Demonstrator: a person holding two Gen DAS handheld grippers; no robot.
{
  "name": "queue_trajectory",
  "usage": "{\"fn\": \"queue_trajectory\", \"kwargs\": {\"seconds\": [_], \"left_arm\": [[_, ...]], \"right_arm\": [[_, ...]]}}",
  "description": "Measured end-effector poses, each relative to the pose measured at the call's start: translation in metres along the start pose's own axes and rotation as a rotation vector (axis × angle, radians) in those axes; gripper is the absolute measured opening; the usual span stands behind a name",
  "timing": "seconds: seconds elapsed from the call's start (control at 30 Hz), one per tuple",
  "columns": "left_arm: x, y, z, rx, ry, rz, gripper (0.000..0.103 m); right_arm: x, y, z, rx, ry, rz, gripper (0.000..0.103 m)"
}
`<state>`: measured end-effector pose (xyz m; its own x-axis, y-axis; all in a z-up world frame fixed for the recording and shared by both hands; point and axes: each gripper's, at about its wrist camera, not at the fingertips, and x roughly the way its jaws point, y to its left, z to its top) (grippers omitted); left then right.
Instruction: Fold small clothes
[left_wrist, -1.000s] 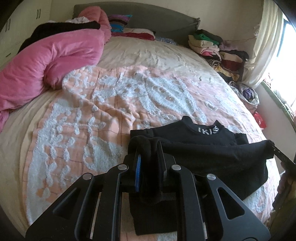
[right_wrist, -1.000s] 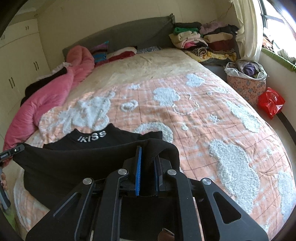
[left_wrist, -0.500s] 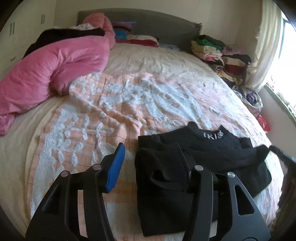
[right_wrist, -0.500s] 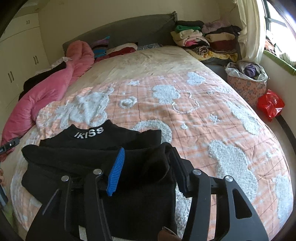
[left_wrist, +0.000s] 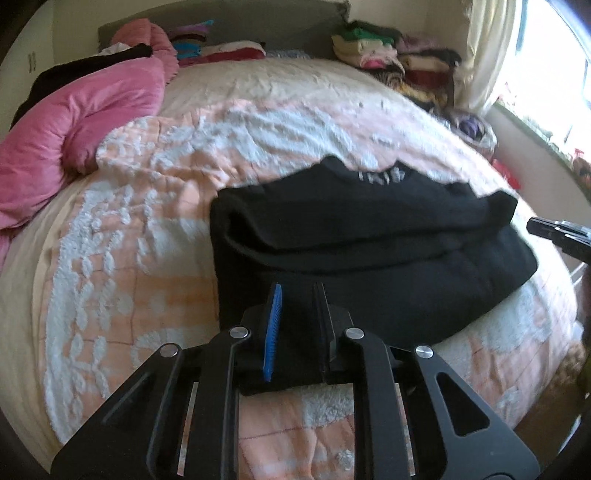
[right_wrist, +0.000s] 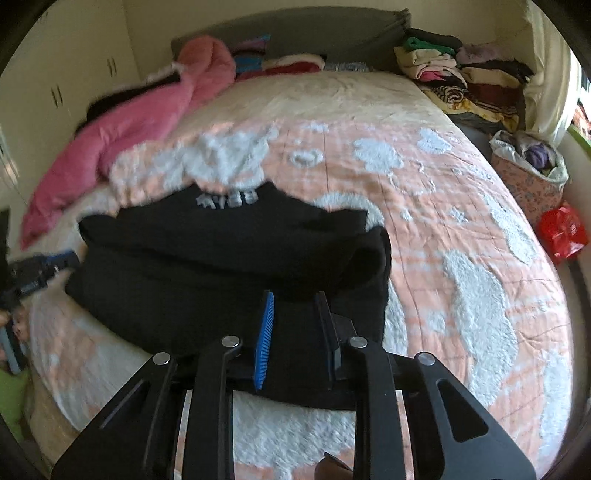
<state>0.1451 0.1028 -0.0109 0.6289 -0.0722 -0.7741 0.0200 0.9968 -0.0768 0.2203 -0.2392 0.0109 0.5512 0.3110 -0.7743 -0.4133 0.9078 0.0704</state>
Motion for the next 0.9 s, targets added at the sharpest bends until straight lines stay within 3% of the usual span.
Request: {"fn": "queue_trajectory", "kwargs": {"seconds": [0.3, 0.6, 0.9], "left_arm": [[0.029, -0.009, 0.006, 0.051, 0.024, 0.098, 0.010], [0.056, -0.004, 0.030, 0.026, 0.039, 0.118, 0.011], [0.071, 0.016, 0.066, -0.053, 0.020, 0.128, 0.011]], "right_arm": [[0.058, -0.009, -0.005, -0.019, 0.103, -0.147, 0.017], [0.080, -0.016, 0.019, 0.030, 0.085, -0.148, 0.016], [0.085, -0.034, 0.057, 0.130, -0.007, -0.092, 0.016]]}}
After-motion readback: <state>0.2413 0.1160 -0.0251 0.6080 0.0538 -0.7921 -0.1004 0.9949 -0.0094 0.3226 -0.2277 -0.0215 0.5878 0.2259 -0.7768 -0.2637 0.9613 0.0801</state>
